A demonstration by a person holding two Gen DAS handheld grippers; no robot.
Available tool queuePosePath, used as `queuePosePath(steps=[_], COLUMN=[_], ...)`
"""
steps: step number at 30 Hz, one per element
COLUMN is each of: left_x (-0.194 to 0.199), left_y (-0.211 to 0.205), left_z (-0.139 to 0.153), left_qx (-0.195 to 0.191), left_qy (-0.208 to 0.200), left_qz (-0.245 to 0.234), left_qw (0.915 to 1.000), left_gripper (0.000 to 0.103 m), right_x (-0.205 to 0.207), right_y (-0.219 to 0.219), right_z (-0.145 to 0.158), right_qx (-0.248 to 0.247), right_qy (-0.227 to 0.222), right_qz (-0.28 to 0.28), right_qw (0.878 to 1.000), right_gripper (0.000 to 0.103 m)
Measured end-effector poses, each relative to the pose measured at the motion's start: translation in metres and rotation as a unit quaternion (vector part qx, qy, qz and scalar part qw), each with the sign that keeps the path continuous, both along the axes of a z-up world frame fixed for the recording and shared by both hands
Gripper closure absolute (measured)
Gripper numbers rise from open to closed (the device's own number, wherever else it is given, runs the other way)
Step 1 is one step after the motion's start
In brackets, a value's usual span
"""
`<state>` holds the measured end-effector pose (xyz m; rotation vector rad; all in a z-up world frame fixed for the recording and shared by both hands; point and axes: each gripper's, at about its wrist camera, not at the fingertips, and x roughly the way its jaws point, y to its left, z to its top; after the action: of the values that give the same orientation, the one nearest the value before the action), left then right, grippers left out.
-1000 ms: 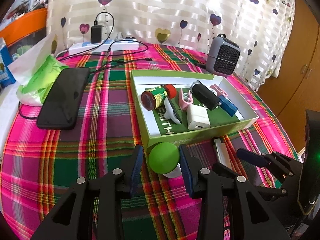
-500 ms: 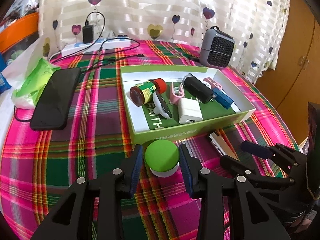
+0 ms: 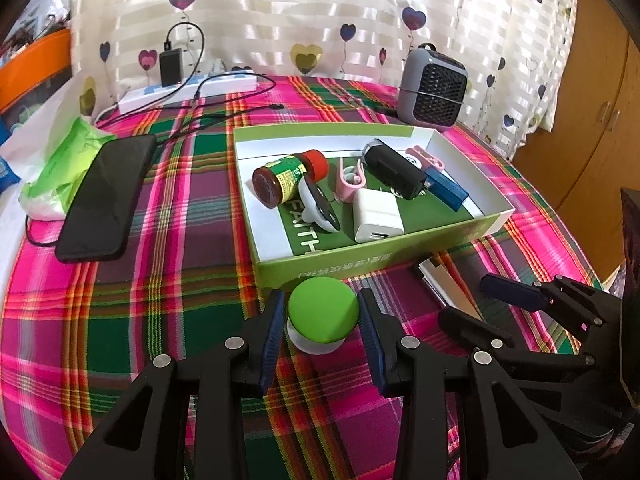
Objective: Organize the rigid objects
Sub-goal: 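Close the left tool on the green lid while the right tool grasps the silver tube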
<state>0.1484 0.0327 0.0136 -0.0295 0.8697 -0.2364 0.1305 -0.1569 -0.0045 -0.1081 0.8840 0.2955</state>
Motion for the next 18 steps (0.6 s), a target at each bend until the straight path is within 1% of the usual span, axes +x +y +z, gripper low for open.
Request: queuePosePath(steps=[1, 5, 6, 7, 9, 14, 18], left_x=[-0.0001, 0.0003, 0.0005, 0.0007, 0.0008, 0.0003, 0.0002], left_y=[-0.0008, -0.0019, -0.001, -0.0006, 0.0, -0.0003, -0.0003], left_z=[-0.0002, -0.0015, -0.002, -0.0022, -0.0014, -0.0009, -0.0008], left_qx=[0.002, 0.015, 0.011, 0.01, 0.009, 0.008, 0.01], left_qy=[0.0, 0.001, 0.002, 0.002, 0.0, -0.001, -0.001], left_qz=[0.0, 0.008, 0.007, 0.007, 0.006, 0.006, 0.006], left_qw=[1.0, 0.9999, 0.9999, 0.9999, 0.9999, 0.9999, 0.9999], left_gripper=[0.067, 0.067, 0.067, 0.068, 0.07, 0.07, 0.07], right_x=[-0.0001, -0.0006, -0.0005, -0.0005, -0.0006, -0.0016, -0.0028], right_y=[0.0007, 0.0011, 0.0008, 0.0007, 0.0005, 0.0022, 0.0037], right_z=[0.0002, 0.0003, 0.0003, 0.0004, 0.0008, 0.0015, 0.0016], right_qx=[0.0, 0.002, 0.003, 0.004, 0.006, 0.008, 0.012], right_qy=[-0.001, -0.001, -0.001, -0.001, -0.001, -0.002, -0.002], right_qz=[0.004, 0.009, 0.01, 0.01, 0.011, 0.016, 0.023], right_qw=[1.0, 1.0, 1.0, 1.0, 1.0, 1.0, 1.0], right_gripper=[0.053, 0.055, 0.057, 0.061, 0.065, 0.07, 0.077])
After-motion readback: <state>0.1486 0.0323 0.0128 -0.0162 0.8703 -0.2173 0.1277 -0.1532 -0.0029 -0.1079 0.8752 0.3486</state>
